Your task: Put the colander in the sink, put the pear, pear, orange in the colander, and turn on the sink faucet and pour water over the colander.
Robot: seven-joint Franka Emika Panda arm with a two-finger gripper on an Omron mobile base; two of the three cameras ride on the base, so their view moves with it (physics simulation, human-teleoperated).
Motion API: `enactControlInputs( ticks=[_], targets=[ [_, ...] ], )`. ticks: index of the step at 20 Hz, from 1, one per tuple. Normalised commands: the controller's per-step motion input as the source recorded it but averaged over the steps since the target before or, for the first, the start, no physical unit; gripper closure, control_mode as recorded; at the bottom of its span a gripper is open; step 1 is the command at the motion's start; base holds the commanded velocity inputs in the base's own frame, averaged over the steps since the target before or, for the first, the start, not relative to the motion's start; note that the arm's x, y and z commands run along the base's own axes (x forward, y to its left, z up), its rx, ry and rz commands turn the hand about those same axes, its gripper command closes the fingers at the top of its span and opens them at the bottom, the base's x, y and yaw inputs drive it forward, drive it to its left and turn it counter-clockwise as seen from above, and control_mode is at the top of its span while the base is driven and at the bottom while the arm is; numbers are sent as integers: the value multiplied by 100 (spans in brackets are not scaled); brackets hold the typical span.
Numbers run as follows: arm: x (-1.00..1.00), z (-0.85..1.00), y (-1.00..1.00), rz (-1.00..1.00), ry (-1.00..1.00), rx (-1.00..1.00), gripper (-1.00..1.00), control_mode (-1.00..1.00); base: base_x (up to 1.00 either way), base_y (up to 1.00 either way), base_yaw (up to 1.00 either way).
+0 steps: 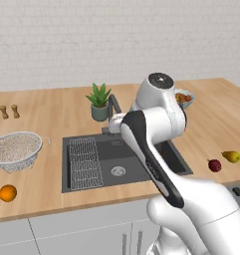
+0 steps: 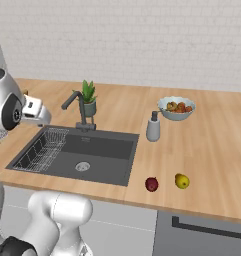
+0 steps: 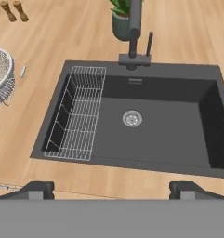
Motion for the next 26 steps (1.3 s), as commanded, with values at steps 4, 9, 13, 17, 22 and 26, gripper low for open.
enactControlInputs(
  ticks=[4, 9, 13, 17, 22, 26],
  targets=[
    [0, -7, 83, 0, 2, 19, -100, -100, 0, 0, 0],
    [6, -34, 63, 0, 17, 17, -100, -100, 0, 0, 0],
    [13, -25, 71, 0, 8, 3, -100, -100, 0, 0, 0],
    [10, 0, 66, -2, 0, 0, -100, -100, 0, 0, 0],
    [29, 0, 60, -5, -1, 0, -100, -100, 0, 0, 0],
    [41, 0, 35, -2, 4, 0, -100, -100, 0, 0, 0]
  ],
)
